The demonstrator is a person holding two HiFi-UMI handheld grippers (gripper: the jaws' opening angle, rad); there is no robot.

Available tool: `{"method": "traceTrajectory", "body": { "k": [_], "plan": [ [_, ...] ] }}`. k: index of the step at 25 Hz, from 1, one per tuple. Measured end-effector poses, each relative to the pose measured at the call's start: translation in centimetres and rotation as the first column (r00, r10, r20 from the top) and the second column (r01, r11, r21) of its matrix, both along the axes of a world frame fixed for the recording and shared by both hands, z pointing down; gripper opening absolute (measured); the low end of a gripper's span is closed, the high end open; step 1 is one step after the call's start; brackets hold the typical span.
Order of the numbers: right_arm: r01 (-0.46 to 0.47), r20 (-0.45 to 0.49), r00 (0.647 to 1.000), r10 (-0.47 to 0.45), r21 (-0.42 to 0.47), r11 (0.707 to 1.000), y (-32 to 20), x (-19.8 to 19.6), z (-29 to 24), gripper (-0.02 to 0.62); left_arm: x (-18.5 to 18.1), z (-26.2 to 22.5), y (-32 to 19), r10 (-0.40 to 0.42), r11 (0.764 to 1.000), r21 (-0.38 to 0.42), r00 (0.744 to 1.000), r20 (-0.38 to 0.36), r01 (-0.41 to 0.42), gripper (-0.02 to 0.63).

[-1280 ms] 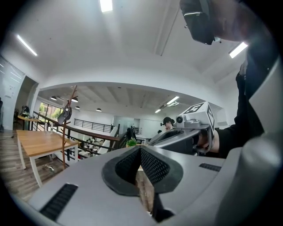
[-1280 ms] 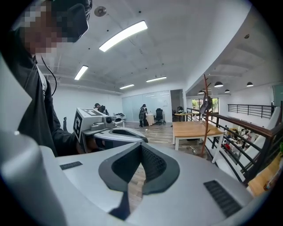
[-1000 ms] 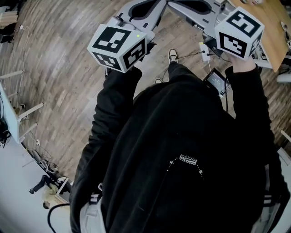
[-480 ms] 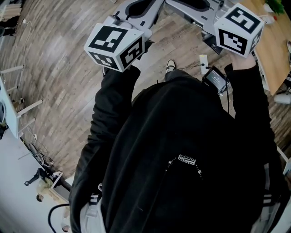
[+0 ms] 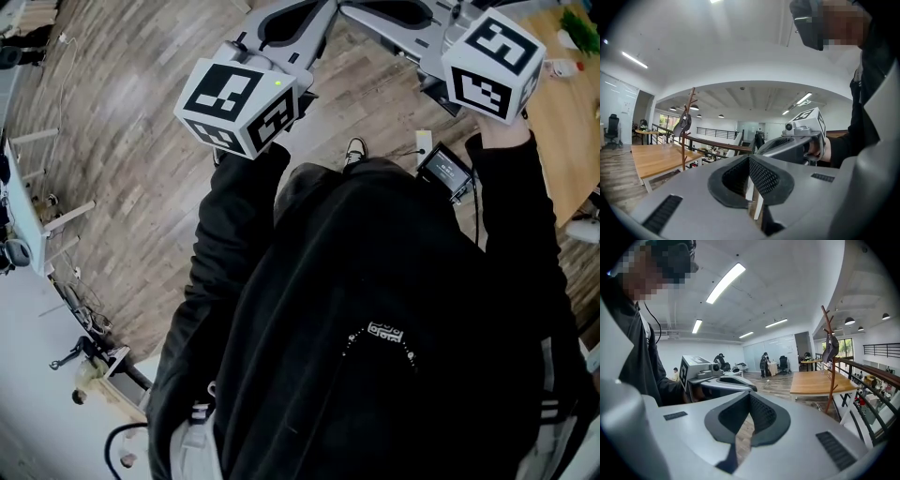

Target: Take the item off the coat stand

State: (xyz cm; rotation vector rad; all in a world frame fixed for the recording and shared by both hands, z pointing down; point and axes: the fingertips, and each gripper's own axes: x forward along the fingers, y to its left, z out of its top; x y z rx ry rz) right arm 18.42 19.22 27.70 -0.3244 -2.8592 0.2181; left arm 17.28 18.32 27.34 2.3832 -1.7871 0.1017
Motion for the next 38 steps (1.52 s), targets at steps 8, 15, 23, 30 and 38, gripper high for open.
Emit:
{"method": "traceTrajectory", "body": {
  "k": [8, 15, 23, 30, 38],
  "plan": [
    [0.006, -0.011, 1.000, -0.006, -0.027, 1.000, -0.9, -1.0, 1.4, 0.017, -1.1, 1.3, -0.9, -0.008, 1.000, -0.022, 1.000, 0.007, 0.008, 0.006],
    [-0.038, -0.018, 0.999, 0.038, 0.019, 0.999, -4.2, -3.4, 1.0, 0.017, -3.3, 0.9, -4.3, 0.043, 0.999, 0.009, 0.999, 0.008, -0.043, 0.006],
    [-0.107, -0.007, 0.994, 0.107, 0.032, 0.994, -10.7, -8.5, -0.2, 0.017, -8.4, -0.3, -10.8, 0.121, 0.992, 0.045, 0.992, 0.022, -0.122, 0.006],
    [-0.142, -0.015, 0.990, 0.143, 0.069, 0.988, -13.8, -13.7, -1.5, 0.017, -13.6, -1.6, -13.9, 0.172, 0.983, 0.069, 0.985, 0.011, -0.172, 0.006],
    [-0.175, -0.047, 0.983, 0.180, 0.083, 0.981, -15.7, -20.0, -3.4, 0.017, -19.8, -3.4, -16.0, 0.216, 0.974, 0.081, 0.976, -0.026, -0.213, 0.006]
  ]
}}
